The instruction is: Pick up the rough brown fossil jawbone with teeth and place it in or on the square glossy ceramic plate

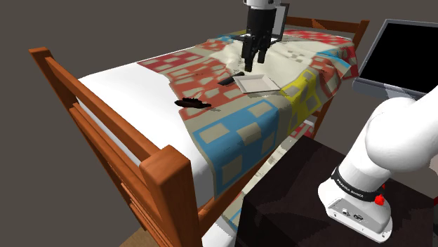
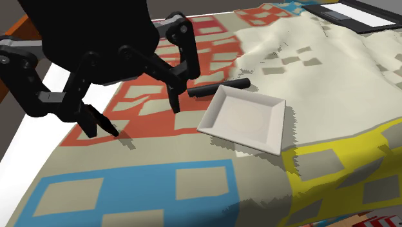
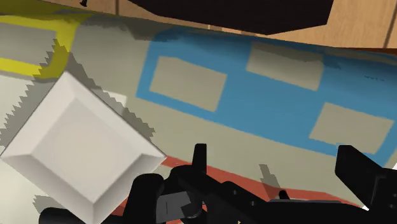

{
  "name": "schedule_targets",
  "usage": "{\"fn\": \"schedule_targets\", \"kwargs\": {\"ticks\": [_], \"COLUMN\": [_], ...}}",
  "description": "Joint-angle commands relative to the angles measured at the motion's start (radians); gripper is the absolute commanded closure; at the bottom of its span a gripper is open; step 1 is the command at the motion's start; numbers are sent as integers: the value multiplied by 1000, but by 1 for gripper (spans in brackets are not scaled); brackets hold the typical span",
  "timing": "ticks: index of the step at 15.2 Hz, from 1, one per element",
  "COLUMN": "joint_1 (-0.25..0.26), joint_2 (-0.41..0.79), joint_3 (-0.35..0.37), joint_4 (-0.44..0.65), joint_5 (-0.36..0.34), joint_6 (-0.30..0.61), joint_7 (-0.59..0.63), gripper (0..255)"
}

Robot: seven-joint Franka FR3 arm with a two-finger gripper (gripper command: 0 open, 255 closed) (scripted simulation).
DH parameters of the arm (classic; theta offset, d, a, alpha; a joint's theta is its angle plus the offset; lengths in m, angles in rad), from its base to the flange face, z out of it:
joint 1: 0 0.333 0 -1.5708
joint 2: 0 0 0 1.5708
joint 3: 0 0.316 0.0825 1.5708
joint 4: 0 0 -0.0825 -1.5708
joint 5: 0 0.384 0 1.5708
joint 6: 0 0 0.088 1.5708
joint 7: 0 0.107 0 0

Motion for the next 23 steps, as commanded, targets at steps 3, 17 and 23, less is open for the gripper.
{"fn": "schedule_targets", "kwargs": {"ticks": [3, 17, 23], "joint_1": [21, 99, 118], "joint_2": [136, 627, 726], "joint_3": [18, 103, 113], "joint_4": [53, 372, 421], "joint_5": [-19, -139, -174], "joint_6": [85, 253, 300], "joint_7": [-56, -186, -201], "gripper": [0, 0, 0]}}
